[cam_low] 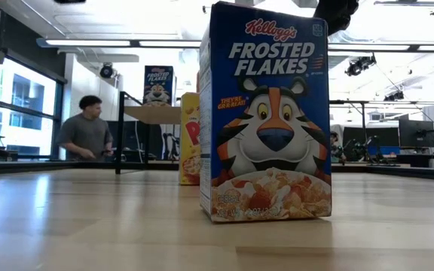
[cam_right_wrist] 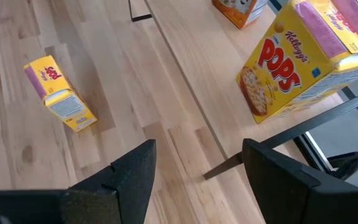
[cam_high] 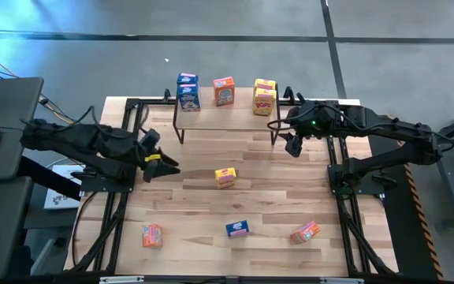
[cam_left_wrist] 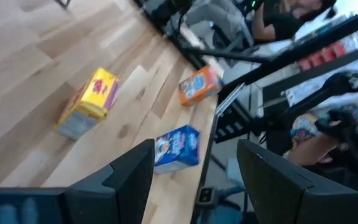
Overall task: Stack cereal on shelf
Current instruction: Put the left orange cereal box on the shelf aligned with the other orange cereal box
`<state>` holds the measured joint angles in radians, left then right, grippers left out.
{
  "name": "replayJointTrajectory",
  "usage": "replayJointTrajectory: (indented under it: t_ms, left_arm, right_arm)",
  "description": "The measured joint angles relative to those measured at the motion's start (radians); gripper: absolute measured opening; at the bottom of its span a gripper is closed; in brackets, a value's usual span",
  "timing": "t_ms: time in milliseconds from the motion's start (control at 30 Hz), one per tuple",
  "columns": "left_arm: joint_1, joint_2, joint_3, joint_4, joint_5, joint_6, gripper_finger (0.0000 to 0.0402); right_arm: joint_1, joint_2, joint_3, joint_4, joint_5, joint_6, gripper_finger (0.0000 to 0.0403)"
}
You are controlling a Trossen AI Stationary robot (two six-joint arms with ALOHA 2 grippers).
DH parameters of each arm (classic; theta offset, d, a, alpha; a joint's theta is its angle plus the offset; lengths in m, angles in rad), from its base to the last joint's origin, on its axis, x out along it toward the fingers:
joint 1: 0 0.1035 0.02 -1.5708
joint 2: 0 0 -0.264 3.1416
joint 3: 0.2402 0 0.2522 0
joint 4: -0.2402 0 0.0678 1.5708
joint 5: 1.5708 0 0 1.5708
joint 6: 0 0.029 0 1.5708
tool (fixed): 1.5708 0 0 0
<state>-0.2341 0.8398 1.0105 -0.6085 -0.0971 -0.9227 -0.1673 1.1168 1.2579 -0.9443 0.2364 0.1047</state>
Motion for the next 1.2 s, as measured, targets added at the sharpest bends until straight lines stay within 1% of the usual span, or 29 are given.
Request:
replayJointTrajectory:
  t_ms: [67,167,233,333,533,667,833,1033,1200]
  left_arm:
    - [-0.015,0.004,0.043,-0.050,-0.042,-0.017,0.0220]
    - [-0.034,0.012,0.109,-0.181,-0.104,-0.052,0.0220]
    - [-0.047,0.019,0.151,-0.262,-0.142,-0.104,0.0220]
    - [-0.067,0.045,0.204,-0.387,-0.160,-0.203,0.0220]
    - [-0.122,0.127,0.281,-0.532,-0.118,-0.387,0.0220]
    - [-0.171,0.200,0.324,-0.647,-0.076,-0.495,0.0220]
    - [-0.250,0.272,0.346,-0.765,-0.045,-0.628,0.0220]
    - [-0.361,0.322,0.347,-0.776,-0.014,-0.806,0.0220]
    - [-0.459,0.362,0.347,-0.785,-0.013,-0.975,0.0220]
  right_arm:
    - [0.000,0.000,0.000,0.000,0.006,0.000,0.0232]
    - [0.000,0.000,0.000,0.000,0.006,0.000,0.0232]
    - [0.000,0.000,0.000,0.000,0.005,0.000,0.0232]
    - [0.000,0.000,0.000,0.000,0.003,0.000,0.0232]
    - [0.000,0.000,0.000,0.001,0.000,0.001,0.0232]
    - [0.000,0.000,0.000,0.001,0.000,0.033,0.0232]
    - [0.000,0.000,0.000,0.000,-0.001,0.053,0.0232]
    - [0.000,0.000,0.000,0.000,-0.004,0.053,0.0232]
    - [0.000,0.000,0.000,0.000,-0.004,0.053,0.0232]
